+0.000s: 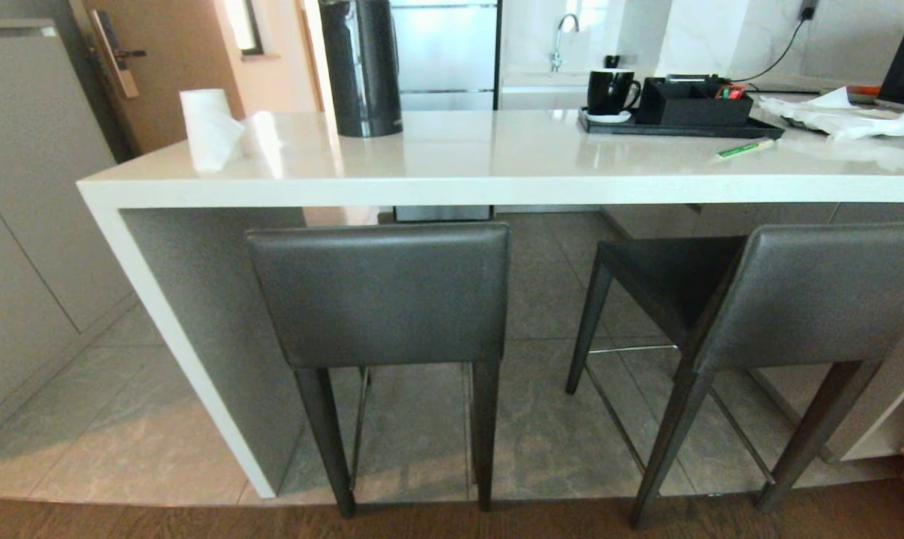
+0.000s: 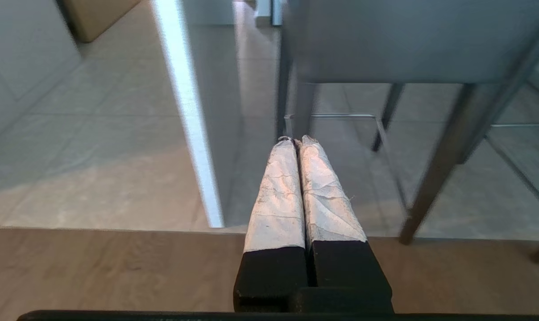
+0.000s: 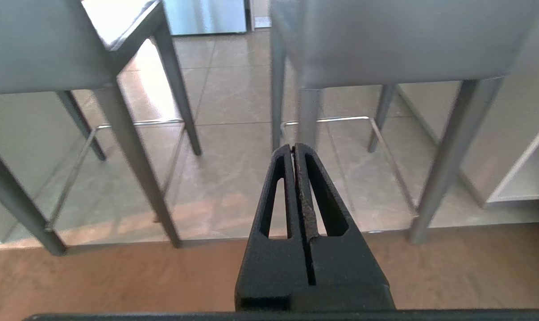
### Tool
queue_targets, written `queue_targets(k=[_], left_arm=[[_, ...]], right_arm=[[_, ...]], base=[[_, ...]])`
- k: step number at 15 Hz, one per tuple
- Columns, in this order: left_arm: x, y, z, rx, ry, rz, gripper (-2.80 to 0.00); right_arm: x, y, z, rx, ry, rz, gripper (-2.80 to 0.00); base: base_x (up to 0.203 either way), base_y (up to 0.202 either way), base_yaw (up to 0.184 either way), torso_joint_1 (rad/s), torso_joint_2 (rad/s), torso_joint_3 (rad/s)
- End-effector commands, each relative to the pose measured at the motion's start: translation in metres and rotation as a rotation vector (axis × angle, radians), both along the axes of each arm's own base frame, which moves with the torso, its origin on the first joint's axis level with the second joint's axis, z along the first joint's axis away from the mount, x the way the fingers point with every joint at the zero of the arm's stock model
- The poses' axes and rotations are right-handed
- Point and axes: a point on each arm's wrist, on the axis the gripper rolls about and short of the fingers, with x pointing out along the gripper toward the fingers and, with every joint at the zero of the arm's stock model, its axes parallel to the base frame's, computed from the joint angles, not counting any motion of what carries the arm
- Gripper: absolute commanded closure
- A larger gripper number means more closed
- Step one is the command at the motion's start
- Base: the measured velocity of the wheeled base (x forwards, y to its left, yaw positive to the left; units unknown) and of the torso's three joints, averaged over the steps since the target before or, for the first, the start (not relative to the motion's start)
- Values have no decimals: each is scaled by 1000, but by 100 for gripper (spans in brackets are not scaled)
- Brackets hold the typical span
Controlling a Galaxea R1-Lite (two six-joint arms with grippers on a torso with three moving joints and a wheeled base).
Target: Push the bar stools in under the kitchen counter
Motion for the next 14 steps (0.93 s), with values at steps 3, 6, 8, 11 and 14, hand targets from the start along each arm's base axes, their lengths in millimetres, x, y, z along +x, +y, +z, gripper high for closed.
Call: queue_targets(k=[3,6,8,11,14], left_arm=[[0,0,0,0,2,1,0],[0,0,0,1,0,1,0],[0,0,0,1,1,1,0],[0,0,0,-14,0,1,0],[0,0,0,-22,-2,0,0]], right_arm=[[0,0,0,0,1,0,0],[0,0,0,0,1,-1,0],[0,0,0,0,1,-1,0],[0,0,0,0,1,-1,0],[0,0,0,0,1,1,0]], base=[[0,-194,0,1,2,1],[0,-196,2,3,1,4],[0,-195,0,3,1,3],[0,-193,0,6,4,3],[0,-116,2,6,-13,-13]])
